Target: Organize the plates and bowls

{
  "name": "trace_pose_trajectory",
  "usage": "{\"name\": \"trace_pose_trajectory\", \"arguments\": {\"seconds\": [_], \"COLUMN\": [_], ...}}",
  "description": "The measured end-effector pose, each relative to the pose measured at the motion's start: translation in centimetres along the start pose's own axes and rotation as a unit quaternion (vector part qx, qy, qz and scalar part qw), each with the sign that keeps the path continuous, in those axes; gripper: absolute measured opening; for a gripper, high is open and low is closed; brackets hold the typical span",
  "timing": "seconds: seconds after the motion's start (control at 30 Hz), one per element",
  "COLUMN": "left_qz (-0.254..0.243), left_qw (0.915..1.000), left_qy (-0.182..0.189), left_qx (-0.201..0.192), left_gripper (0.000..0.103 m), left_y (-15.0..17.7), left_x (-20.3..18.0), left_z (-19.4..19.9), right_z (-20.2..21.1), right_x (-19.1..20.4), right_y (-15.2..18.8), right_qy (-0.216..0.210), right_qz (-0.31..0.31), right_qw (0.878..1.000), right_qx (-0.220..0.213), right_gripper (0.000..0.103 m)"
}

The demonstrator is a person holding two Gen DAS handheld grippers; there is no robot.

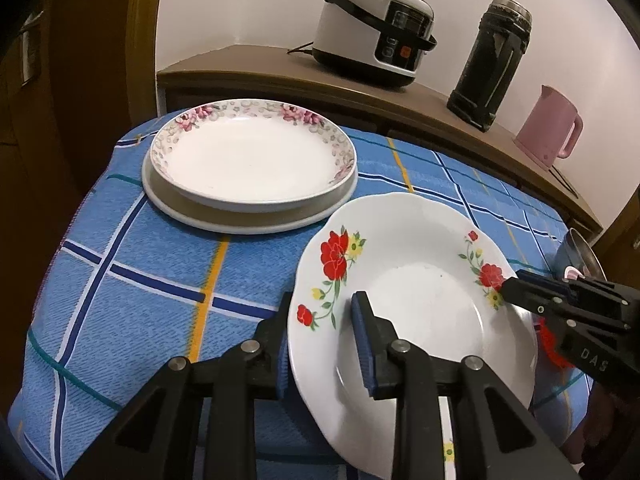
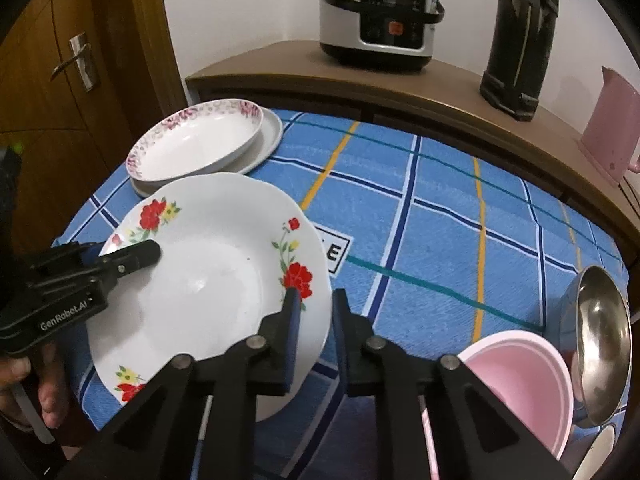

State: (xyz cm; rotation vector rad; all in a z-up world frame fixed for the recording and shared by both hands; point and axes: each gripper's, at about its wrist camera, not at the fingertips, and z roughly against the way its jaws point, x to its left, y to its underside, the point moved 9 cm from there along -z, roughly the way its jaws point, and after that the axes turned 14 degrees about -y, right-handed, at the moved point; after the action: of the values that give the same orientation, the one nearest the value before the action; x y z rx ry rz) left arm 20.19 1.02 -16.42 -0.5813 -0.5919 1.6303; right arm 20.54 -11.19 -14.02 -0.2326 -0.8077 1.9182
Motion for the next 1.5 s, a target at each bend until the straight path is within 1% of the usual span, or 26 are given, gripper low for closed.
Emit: {"name": "trace_pose_trajectory", "arguments": {"seconds": [0.17,0.5,0.73,1.1,1.2,1.33,1.43,1.5], "left_qz": [-0.001,0.017,0.023,0.019,0.014,0.008,0.010,0.004], "left_qw": [0.9998,0.9995,0.9992,0.9986,0.9982,0.9965,0.9960,0.9954], "left_qy": [-0.014,-0.020,-0.019,-0.016,-0.017,-0.012,-0.004,-0.008], "left_qx": [-0.016,-0.018,-0.028,-0.046,-0.056,-0.083,-0.089,-0.095], "left_gripper": [0.031,0.031,0.032,0.032,0.032,0.032,0.032,0.033], "left_y": [-0.3,-1.0,-1.2,-2.6,-2.9,-3.9,-4.7,-5.2], "left_x": [0.2,1.3,1.8,1.6,1.3,1.0,0.8,0.6], "left_z": [0.4,0.9,0.9,1.9,2.2,2.4,2.3,2.5], "right_z": [0.1,0.0,0.2,1.1,1.4,1.4,1.2,1.4], "right_x": [0.2,1.0,1.5,1.5,1.4,1.1,1.0,0.9], "right_y": [0.0,-0.1,-0.2,-0.8,-0.9,-1.1,-1.1,-1.3], "right_qy": [-0.001,-0.010,-0.010,0.000,0.003,0.011,0.016,0.018], "right_qz": [0.001,0.012,0.017,0.018,0.016,0.014,0.012,0.014], "right_qw": [1.000,1.000,0.999,0.999,0.998,0.998,0.998,0.998], "right_qx": [-0.015,-0.015,-0.026,-0.047,-0.053,-0.060,-0.057,-0.064], "right_gripper": [0.016,0.016,0.016,0.016,0.016,0.016,0.016,0.017]}}
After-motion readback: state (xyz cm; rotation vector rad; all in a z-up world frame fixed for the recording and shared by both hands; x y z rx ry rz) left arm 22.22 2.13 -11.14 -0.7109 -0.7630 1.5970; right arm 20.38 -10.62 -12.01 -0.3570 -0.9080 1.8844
